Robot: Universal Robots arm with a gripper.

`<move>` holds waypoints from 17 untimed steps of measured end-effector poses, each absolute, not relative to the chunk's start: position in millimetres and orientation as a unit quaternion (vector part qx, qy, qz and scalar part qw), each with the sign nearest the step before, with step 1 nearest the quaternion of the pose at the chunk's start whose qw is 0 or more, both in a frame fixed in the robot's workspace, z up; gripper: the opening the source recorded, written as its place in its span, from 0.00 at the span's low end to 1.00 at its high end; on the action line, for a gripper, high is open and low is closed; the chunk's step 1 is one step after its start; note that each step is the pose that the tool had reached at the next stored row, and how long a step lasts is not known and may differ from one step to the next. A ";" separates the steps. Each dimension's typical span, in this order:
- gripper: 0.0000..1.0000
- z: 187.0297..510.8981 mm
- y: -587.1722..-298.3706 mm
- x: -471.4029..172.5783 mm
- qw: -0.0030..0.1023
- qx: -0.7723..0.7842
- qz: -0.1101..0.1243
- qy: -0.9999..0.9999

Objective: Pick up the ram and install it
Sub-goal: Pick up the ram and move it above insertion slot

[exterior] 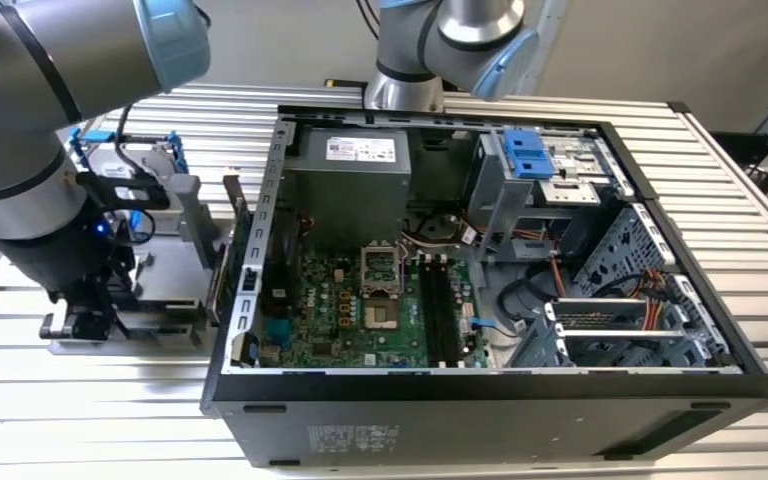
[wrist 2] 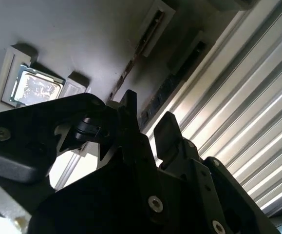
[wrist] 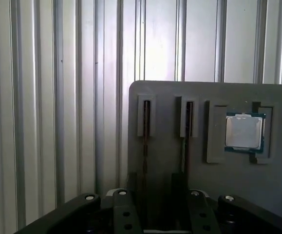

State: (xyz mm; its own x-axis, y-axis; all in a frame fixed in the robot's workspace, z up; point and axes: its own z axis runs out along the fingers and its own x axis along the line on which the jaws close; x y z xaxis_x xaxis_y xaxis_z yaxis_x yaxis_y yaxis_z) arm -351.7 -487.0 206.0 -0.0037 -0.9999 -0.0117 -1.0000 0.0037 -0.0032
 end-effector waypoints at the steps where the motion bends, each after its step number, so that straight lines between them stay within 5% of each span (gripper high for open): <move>1: 1.00 204.2 -487.1 -351.7 0.005 -0.705 0.003 0.709; 17: 1.00 189.1 -491.9 -349.4 0.005 -0.697 0.003 0.717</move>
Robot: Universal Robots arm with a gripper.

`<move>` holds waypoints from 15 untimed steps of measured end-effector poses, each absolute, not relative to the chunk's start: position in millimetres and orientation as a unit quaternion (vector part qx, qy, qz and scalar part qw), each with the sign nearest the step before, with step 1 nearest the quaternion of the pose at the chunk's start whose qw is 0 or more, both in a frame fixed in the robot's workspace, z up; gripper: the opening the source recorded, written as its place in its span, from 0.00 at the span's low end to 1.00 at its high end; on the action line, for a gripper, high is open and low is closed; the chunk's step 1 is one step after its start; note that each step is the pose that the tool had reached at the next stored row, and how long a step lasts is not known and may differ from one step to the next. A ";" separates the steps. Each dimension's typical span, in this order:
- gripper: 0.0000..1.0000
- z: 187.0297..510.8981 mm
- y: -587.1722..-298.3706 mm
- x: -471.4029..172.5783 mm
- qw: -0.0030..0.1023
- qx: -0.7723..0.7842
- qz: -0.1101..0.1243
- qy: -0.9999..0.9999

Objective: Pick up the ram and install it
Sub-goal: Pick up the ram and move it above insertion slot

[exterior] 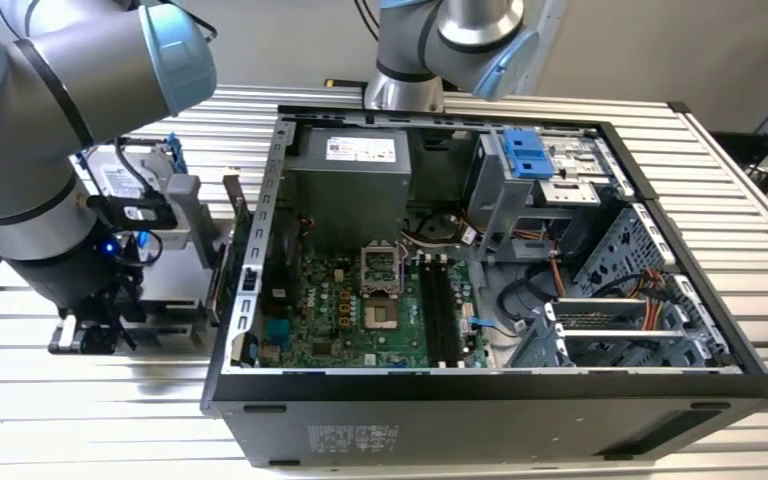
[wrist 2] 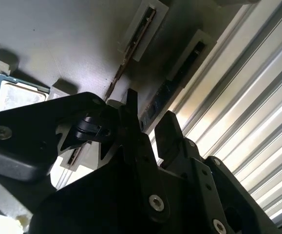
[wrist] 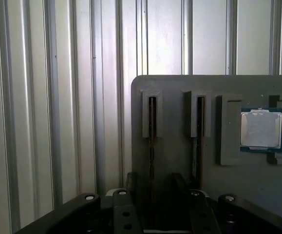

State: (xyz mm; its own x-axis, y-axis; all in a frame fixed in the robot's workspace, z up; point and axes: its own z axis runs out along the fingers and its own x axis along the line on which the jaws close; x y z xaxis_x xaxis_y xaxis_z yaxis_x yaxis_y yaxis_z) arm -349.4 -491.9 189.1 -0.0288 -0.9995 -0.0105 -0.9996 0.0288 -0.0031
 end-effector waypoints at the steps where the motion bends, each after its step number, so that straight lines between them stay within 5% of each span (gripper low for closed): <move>1: 1.00 189.2 -491.9 -349.3 0.005 -0.697 0.003 0.717; 9: 1.00 189.1 -491.9 -349.3 0.005 -0.697 0.003 0.717; 10: 0.00 189.1 -491.9 -349.3 0.005 -0.697 0.003 0.717; 15: 0.00 189.0 -491.9 -349.3 0.005 -0.697 0.003 0.717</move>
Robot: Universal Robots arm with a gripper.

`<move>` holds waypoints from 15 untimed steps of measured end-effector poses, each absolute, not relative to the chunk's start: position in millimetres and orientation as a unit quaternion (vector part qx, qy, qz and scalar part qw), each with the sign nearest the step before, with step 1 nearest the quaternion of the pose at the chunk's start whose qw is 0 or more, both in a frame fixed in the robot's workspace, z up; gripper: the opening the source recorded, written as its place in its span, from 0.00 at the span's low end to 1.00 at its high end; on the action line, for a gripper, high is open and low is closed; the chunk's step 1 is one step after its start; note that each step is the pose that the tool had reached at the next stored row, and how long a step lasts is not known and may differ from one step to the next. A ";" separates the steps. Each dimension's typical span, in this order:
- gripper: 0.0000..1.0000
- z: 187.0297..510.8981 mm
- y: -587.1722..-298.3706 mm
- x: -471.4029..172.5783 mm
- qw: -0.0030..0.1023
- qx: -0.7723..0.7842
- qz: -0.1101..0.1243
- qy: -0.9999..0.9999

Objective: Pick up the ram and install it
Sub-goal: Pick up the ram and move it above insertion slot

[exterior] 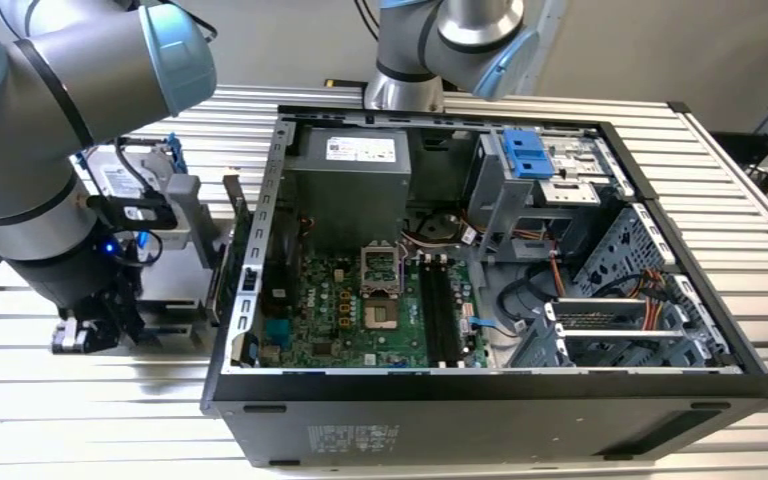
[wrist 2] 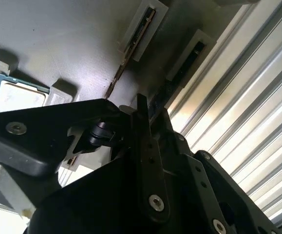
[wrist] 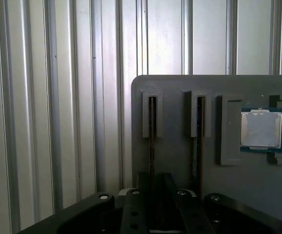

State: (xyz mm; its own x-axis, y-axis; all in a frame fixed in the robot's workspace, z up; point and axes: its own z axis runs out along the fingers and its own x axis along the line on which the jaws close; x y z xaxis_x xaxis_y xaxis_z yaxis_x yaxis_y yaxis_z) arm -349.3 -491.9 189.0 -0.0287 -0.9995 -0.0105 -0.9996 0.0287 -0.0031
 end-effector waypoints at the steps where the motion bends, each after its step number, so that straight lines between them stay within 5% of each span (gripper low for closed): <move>1: 0.00 189.0 -491.9 -349.3 0.005 -0.697 0.003 0.717; 15: 0.00 188.9 -491.9 -349.3 0.005 -0.697 0.003 0.717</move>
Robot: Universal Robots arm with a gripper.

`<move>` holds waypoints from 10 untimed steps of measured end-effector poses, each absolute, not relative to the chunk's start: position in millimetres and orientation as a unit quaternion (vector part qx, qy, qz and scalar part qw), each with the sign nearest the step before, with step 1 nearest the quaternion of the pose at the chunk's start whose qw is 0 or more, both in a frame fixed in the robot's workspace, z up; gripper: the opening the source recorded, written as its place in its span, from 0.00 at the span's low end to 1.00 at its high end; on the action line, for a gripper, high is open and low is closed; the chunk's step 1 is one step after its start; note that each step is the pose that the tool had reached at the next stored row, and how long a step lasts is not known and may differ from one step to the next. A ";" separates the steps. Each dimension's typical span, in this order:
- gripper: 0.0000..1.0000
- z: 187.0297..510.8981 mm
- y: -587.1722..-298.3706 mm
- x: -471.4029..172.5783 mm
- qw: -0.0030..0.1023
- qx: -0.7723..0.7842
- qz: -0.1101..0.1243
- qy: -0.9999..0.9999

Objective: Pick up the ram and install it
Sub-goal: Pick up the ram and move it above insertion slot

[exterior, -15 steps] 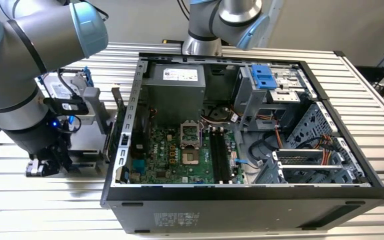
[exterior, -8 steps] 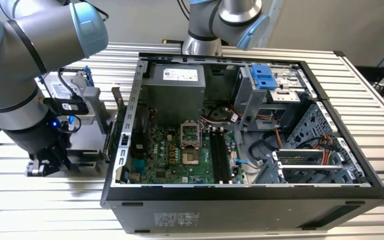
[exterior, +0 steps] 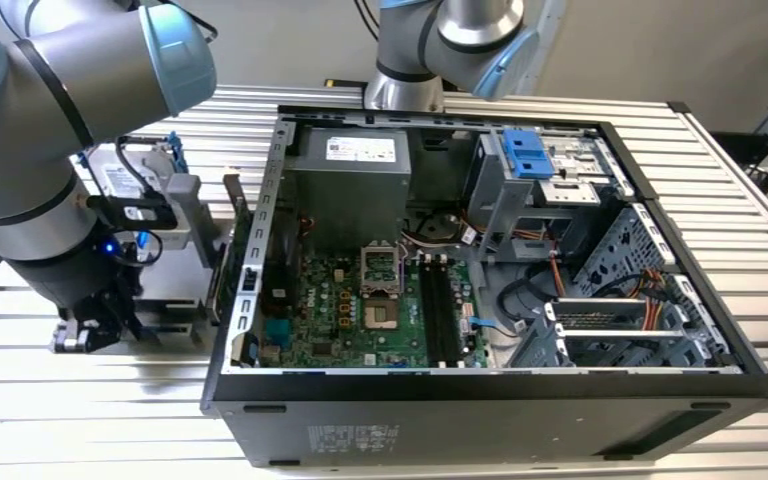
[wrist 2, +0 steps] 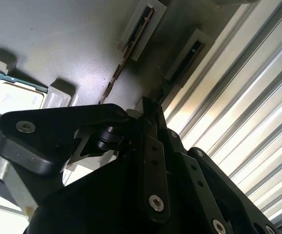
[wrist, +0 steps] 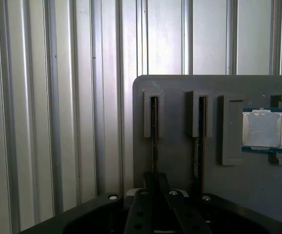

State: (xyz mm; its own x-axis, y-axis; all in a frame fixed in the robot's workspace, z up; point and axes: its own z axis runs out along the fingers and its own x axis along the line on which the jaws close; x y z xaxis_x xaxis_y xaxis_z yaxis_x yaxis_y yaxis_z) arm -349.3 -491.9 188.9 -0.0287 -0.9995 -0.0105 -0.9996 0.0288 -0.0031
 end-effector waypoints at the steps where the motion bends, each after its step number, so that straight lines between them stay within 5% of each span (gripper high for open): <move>1: 0.00 188.9 -491.9 -349.3 0.005 -0.697 0.003 0.717; 10: 0.00 200.4 -491.9 -349.3 0.005 -0.697 0.003 0.717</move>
State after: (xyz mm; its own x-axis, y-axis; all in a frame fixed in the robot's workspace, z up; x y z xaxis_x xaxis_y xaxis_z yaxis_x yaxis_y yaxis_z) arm -349.3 -491.9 200.4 -0.0288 -0.9995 -0.0106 -0.9996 0.0288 -0.0032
